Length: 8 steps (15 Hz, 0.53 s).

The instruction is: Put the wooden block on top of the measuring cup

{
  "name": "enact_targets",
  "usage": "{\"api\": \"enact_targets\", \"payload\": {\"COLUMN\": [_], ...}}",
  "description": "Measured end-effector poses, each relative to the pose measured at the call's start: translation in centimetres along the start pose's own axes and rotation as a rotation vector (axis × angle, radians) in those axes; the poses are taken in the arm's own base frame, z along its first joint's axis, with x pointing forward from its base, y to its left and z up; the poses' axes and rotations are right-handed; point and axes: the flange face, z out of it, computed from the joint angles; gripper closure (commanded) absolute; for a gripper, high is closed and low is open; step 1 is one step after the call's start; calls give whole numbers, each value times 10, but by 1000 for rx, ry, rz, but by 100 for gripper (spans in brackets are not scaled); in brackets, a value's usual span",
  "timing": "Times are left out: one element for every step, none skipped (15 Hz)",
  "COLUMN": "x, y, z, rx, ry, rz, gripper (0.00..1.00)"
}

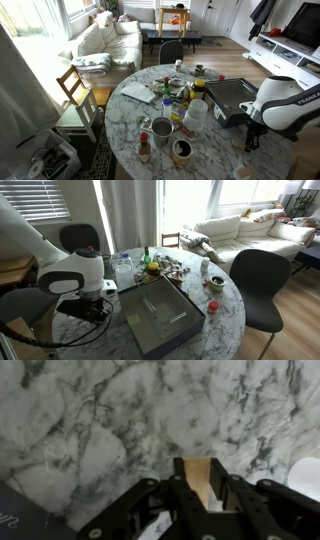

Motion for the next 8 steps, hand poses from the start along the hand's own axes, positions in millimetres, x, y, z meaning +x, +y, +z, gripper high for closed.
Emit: {"api": "enact_targets", "payload": {"x": [2,4,6,9,11,14,17,20], "y": [-5,-9,-15,-22,-29,-37,-44,-51], "z": [-5,-10,-17,-24,-30,-37,-44,-50], "rx": [-6,-11,-15,-18,-21,-25,-29,-31], "ry": [-16,-32,-47,-58,-66,-72,-75,-78], "rz": [-48,-95,-145,-197,-247,-294,-340,-392], "gripper": [93,93,93,93,93,93,93,93]}}
